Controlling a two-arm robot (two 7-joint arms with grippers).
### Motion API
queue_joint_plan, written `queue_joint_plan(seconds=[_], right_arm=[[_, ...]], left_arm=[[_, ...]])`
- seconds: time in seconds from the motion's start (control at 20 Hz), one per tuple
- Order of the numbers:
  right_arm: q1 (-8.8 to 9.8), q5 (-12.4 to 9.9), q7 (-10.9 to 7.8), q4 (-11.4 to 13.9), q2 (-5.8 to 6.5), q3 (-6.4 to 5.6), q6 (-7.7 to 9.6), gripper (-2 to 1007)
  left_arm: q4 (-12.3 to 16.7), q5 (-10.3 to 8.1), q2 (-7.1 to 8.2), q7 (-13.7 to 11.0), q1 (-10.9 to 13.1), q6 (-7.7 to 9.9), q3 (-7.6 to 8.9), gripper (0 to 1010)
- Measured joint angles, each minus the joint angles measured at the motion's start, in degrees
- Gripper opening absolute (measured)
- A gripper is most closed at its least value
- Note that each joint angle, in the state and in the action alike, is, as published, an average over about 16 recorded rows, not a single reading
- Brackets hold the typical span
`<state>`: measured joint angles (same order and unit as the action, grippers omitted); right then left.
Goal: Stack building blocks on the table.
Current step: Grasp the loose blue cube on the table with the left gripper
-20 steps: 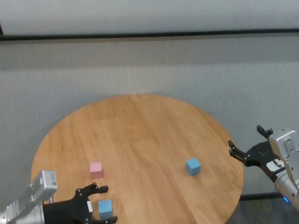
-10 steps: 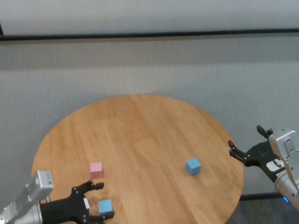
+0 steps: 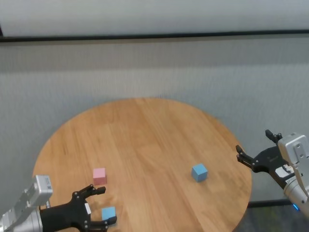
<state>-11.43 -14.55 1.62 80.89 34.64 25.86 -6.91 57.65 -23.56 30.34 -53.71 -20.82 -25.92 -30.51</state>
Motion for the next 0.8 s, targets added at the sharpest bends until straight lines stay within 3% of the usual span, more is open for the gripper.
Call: queue_joint_plan(seconds=[0.8], right_arm=[[0.00,0.00,0.00,0.00,0.00,0.00,0.00,1005]], left_arm=[[0.79,0.36,0.34,-0.86,0.67,1.09,-0.58,1003]])
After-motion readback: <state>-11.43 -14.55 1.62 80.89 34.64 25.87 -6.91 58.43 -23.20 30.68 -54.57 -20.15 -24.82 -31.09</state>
